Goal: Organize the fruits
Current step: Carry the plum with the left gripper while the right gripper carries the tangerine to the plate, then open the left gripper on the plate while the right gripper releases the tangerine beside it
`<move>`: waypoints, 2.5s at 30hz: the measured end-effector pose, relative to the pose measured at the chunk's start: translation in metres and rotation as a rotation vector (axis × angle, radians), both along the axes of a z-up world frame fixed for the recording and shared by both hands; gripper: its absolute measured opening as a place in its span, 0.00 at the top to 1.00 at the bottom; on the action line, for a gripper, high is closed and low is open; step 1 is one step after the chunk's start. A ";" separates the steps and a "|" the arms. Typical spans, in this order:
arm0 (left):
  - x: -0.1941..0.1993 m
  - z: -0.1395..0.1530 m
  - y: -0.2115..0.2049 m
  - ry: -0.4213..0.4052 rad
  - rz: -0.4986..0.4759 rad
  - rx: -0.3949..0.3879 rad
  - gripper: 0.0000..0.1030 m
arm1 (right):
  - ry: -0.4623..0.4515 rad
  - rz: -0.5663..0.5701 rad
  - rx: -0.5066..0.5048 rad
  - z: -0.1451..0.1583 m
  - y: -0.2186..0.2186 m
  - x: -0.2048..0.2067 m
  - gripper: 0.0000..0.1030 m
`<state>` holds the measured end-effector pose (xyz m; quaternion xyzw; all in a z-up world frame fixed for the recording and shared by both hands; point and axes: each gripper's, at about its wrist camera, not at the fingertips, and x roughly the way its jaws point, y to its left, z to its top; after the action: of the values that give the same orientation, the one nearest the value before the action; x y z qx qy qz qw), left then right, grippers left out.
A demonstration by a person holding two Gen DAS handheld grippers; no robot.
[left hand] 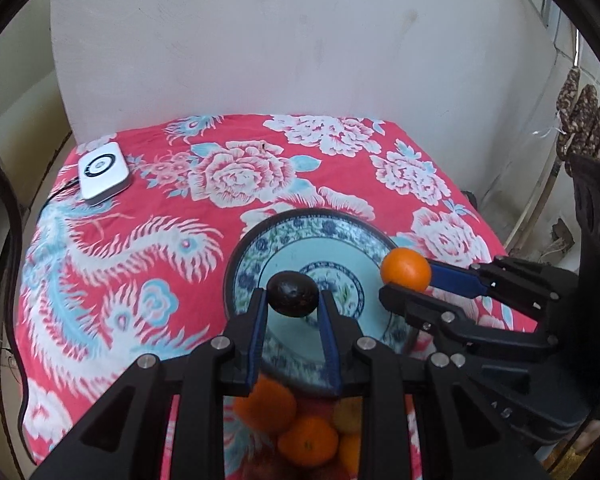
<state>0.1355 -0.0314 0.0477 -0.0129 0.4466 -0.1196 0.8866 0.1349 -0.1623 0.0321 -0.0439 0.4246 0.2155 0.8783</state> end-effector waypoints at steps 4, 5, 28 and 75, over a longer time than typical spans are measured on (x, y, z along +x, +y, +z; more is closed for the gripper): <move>0.018 -0.005 0.000 0.024 0.006 -0.022 0.74 | 0.003 0.006 -0.012 -0.005 0.003 0.012 0.69; 0.023 -0.007 0.000 0.032 0.010 -0.028 0.74 | 0.005 0.007 -0.010 -0.006 0.004 0.015 0.69; 0.055 -0.030 -0.008 0.080 0.000 -0.034 0.74 | 0.011 0.024 -0.018 -0.025 0.015 0.038 0.69; -0.025 -0.006 0.038 0.042 0.149 -0.035 0.50 | -0.003 -0.064 0.078 -0.006 -0.014 0.005 0.53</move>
<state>0.1107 0.0070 0.0415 -0.0640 0.4607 -0.0606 0.8832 0.1403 -0.1759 0.0266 0.0034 0.4158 0.2035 0.8864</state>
